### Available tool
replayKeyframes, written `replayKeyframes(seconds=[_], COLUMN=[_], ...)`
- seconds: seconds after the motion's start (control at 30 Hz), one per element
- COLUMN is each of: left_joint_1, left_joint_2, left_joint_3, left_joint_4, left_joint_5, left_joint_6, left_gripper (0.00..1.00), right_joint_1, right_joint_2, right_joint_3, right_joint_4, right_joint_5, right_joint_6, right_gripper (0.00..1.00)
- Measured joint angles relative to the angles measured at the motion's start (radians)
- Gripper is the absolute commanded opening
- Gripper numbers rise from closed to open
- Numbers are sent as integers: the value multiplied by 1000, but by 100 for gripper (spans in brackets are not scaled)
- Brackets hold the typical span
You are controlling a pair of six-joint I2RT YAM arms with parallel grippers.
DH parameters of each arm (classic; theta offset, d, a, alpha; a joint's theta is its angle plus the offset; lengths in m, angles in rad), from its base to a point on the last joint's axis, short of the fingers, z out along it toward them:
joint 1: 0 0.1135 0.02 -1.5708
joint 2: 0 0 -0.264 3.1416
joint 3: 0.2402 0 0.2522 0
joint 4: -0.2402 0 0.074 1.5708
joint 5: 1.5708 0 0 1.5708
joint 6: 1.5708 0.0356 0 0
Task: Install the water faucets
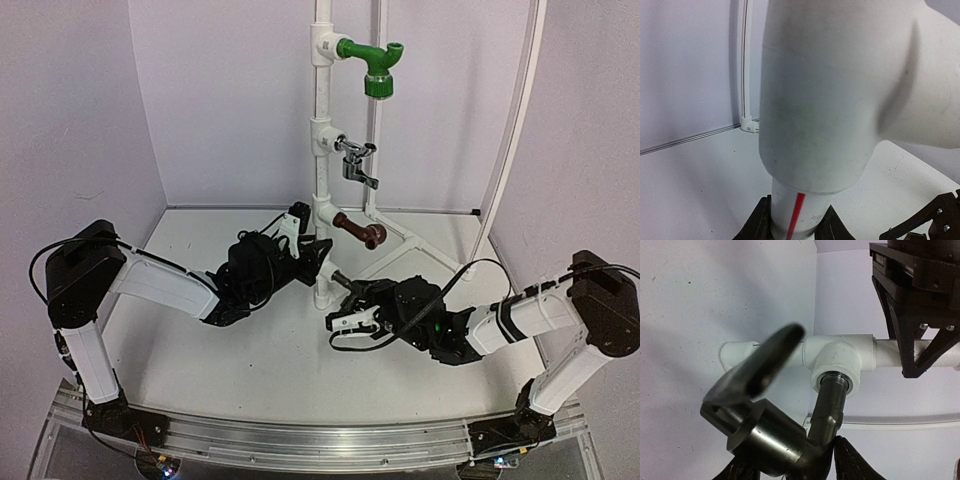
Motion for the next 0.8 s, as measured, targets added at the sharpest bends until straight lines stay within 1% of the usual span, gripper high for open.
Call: replayKeyframes(seconds=[0.13, 0.2, 0.4, 0.53, 0.6, 0.63, 0.8], left_joint_1=[0, 0, -3, -11, -14, -14, -15], left_joint_2=[0, -1, -1, -3, -4, -5, -5], left_joint_3=[0, 0, 0, 0, 0, 0, 0], left_joint_4=[-1, -1, -2, -6, -9, -10, -11], left_joint_5=[0, 0, 9, 13, 19, 24, 45], left_joint_6=[0, 0, 5, 16, 22, 25, 29], left_gripper=[0, 0, 0, 0, 0, 0, 0], right_joint_1=[-5, -9, -22, -21, -21, -20, -19], right_joint_2=[-1, -1, -1, 0, 0, 0, -2], right_joint_3=[-23, -34, -83, -118, -133, -139, -162], right_joint_4=[48, 67, 131, 175, 194, 202, 240], right_joint_5=[-1, -1, -33, -62, -82, -91, -146], right_joint_6=[154, 245, 610, 795, 890, 938, 1242], right_gripper=[28, 24, 16, 15, 19, 20, 16])
